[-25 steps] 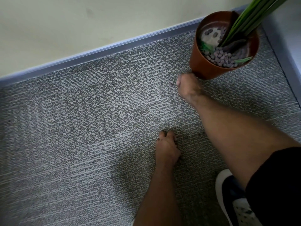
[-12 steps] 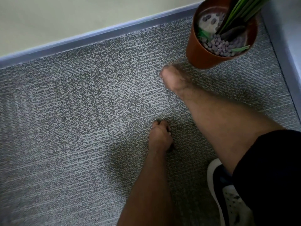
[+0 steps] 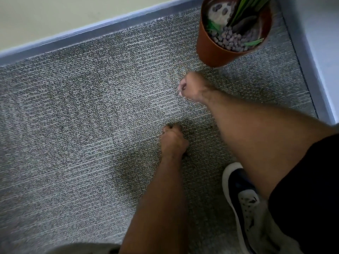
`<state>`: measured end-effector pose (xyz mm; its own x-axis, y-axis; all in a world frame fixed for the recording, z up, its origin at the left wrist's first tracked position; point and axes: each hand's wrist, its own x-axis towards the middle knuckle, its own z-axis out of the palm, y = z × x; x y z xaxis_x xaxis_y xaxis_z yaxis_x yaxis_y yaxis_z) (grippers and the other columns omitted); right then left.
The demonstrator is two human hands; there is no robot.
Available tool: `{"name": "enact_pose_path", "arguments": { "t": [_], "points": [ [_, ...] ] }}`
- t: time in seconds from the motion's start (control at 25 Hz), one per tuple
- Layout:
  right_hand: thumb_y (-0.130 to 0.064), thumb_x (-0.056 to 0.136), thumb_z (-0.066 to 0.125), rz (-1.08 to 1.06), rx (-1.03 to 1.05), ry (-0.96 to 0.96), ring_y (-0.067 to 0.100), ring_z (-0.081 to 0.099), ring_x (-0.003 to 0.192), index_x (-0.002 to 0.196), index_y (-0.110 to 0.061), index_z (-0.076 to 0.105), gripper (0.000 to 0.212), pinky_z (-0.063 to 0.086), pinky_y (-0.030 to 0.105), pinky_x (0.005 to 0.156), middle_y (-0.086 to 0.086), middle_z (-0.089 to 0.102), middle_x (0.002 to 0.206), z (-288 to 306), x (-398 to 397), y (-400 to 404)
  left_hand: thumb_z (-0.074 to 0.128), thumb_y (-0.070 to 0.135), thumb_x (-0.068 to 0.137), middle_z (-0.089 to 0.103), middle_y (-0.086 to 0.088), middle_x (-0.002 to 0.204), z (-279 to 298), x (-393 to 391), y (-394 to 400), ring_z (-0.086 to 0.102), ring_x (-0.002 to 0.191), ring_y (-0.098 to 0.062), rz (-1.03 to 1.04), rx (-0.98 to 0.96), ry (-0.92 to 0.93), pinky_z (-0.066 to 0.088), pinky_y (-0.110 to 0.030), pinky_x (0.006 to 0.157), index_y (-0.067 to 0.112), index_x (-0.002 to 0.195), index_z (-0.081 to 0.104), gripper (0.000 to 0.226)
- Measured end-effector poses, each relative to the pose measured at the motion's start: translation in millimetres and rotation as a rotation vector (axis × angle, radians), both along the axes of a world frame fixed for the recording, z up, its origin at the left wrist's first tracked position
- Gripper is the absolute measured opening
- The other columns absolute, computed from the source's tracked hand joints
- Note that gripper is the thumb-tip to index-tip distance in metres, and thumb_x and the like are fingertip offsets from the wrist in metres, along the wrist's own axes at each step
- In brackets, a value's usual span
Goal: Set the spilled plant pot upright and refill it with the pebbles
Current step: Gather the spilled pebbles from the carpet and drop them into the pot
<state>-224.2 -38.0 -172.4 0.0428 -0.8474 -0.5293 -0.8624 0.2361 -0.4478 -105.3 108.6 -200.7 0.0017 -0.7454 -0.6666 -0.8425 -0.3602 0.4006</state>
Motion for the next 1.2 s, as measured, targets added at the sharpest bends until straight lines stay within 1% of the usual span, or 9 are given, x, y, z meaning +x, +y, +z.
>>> {"name": "enact_pose_path", "arguments": {
  "t": [0.12,0.24,0.32,0.52,0.64,0.84,1.0,1.08,1.2],
  "points": [
    [-0.006,0.086,0.075,0.113,0.087,0.018,0.017,0.072,0.084,0.09,-0.01,0.079,0.006,0.058,0.03,0.082,0.006,0.077,0.09,10,-2,12,0.059,0.013,0.073,0.063,-0.013,0.111,18,10,4,0.067,0.088,-0.032,0.112,0.006,0.046,0.059,-0.038,0.085,0.014,0.099,0.07,0.028],
    [-0.008,0.089,0.07,0.17,0.133,0.051,0.021,0.071,0.086,0.088,-0.009,0.077,0.007,0.059,0.035,0.085,0.009,0.076,0.09,-3,0,44,0.056,0.018,0.074,0.059,-0.015,0.111,34,26,24,0.064,0.092,-0.036,0.459,-0.064,-0.008,0.056,-0.039,0.087,0.009,0.109,0.067,0.038],
    [-0.009,0.088,0.07,0.203,0.174,0.05,0.02,0.07,0.088,0.086,-0.013,0.077,0.008,0.058,0.037,0.088,0.005,0.076,0.091,-11,2,59,0.066,0.016,0.077,0.054,-0.017,0.118,41,30,42,0.063,0.098,-0.039,0.575,0.0,-0.061,0.053,-0.04,0.089,0.004,0.115,0.063,0.039],
    [-0.005,0.083,0.075,0.211,0.182,0.025,0.015,0.068,0.084,0.082,-0.018,0.076,0.012,0.057,0.034,0.088,-0.001,0.074,0.087,-15,6,66,0.069,0.013,0.077,0.055,-0.019,0.119,32,29,64,0.063,0.104,-0.041,0.5,0.083,-0.087,0.054,-0.046,0.091,0.009,0.123,0.053,0.048],
    [-0.007,0.084,0.075,0.237,0.157,0.049,0.015,0.067,0.085,0.085,-0.019,0.076,0.011,0.054,0.027,0.083,0.0,0.074,0.089,-16,9,68,0.061,0.008,0.076,0.065,-0.018,0.108,29,30,67,0.065,0.099,-0.039,0.484,0.05,-0.092,0.055,-0.043,0.083,0.009,0.111,0.057,0.035],
    [-0.009,0.084,0.076,0.179,0.144,0.017,0.014,0.068,0.083,0.085,-0.019,0.075,0.01,0.058,0.033,0.083,-0.002,0.074,0.089,-18,8,69,0.058,0.008,0.077,0.063,-0.011,0.095,28,27,76,0.063,0.087,-0.033,0.38,0.046,-0.064,0.053,-0.039,0.075,0.015,0.091,0.061,0.016],
    [-0.011,0.091,0.07,-0.07,-0.106,0.135,0.013,0.066,0.074,0.087,-0.02,0.072,0.011,0.048,0.021,0.057,0.0,0.072,0.087,-14,2,44,0.06,0.006,0.081,0.058,-0.008,0.104,24,23,87,0.062,0.091,-0.032,0.195,0.06,-0.069,0.049,-0.036,0.077,0.017,0.093,0.062,0.016],
    [-0.012,0.091,0.071,-0.167,-0.224,0.22,0.019,0.07,0.08,0.095,-0.018,0.075,0.009,0.053,0.025,0.061,0.005,0.074,0.094,-10,-8,23,0.059,0.004,0.081,0.06,-0.007,0.108,22,23,88,0.063,0.094,-0.031,0.152,0.064,-0.082,0.049,-0.035,0.078,0.016,0.094,0.065,0.019],
    [-0.013,0.091,0.07,-0.203,-0.237,0.25,0.026,0.072,0.095,0.104,-0.015,0.076,0.015,0.059,0.032,0.079,0.008,0.076,0.105,-11,-24,3,0.057,0.005,0.083,0.063,-0.006,0.11,20,23,85,0.064,0.099,-0.031,0.116,0.068,-0.117,0.049,-0.034,0.081,0.015,0.098,0.068,0.021]
  ]
}}
